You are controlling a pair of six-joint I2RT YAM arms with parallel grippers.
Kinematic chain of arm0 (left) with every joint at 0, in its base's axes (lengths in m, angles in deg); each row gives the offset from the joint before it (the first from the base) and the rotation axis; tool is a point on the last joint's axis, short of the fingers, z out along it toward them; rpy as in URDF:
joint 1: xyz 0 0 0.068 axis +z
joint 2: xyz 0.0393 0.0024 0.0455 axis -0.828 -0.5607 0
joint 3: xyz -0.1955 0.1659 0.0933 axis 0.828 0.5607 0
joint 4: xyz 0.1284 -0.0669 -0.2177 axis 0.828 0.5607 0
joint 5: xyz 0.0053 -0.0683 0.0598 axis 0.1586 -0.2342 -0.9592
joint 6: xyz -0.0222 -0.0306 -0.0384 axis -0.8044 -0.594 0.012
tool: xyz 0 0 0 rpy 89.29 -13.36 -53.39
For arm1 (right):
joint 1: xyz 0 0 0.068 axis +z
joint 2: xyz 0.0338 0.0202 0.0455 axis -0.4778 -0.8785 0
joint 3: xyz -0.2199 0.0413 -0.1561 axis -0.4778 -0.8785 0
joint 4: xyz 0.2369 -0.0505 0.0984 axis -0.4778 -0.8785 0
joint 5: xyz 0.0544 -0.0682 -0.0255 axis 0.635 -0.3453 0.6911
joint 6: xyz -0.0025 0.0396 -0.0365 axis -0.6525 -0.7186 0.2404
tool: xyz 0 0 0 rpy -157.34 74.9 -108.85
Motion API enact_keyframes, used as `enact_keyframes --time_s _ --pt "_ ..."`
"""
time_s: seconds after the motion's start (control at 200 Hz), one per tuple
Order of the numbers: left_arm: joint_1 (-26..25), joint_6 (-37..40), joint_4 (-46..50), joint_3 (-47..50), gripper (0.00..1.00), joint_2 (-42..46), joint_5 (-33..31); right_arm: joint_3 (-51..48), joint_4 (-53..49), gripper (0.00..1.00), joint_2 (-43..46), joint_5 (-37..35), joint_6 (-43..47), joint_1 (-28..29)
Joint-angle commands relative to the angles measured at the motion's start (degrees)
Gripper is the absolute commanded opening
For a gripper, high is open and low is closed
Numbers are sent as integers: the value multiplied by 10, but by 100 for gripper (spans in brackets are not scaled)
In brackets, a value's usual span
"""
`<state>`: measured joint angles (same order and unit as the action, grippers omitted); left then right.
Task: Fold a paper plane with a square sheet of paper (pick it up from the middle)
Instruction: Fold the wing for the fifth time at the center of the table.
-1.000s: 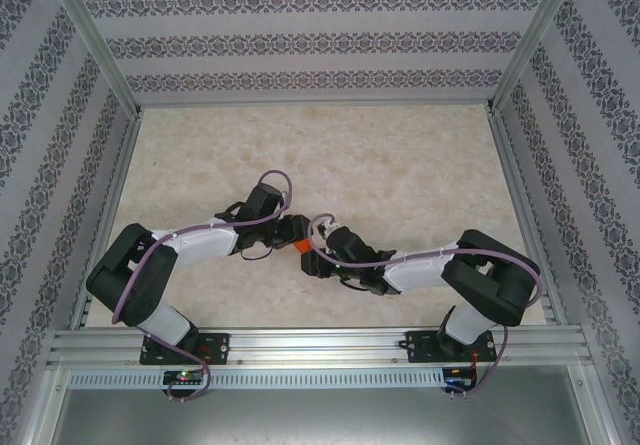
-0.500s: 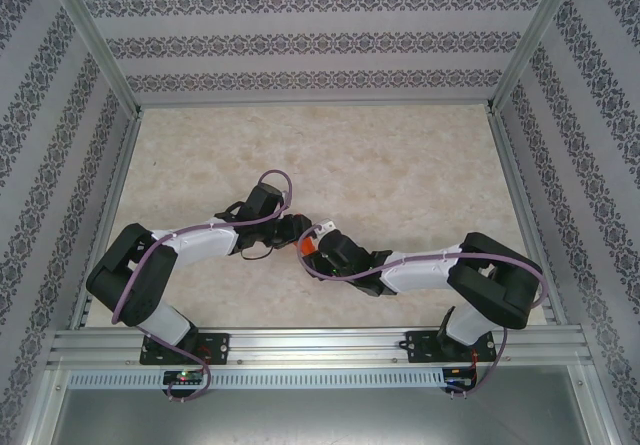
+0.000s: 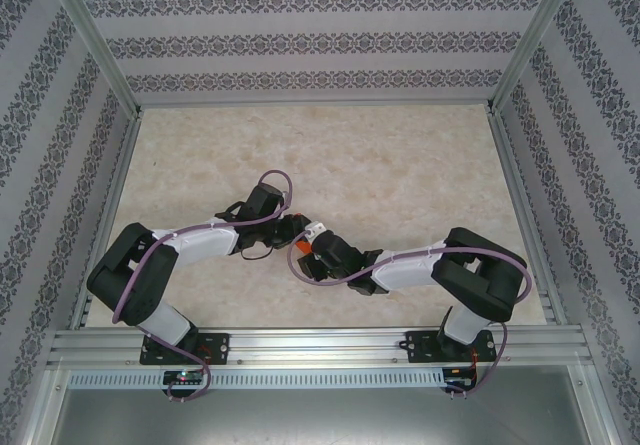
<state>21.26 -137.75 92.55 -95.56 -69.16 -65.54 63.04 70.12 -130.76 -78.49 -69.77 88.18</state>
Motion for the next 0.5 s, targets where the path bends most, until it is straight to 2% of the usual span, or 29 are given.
enact_keyframes --time_s 0.0,0.23,0.495 --pt "-6 6 -12 -19 52 -7 6 15 17 33 -10 -12 21 7" --pt "-5 10 -3 -20 52 1 2 21 10 38 -20 -7 32 6" --pt "-5 10 -2 -19 51 5 2 39 -6 39 -42 -5 45 8"
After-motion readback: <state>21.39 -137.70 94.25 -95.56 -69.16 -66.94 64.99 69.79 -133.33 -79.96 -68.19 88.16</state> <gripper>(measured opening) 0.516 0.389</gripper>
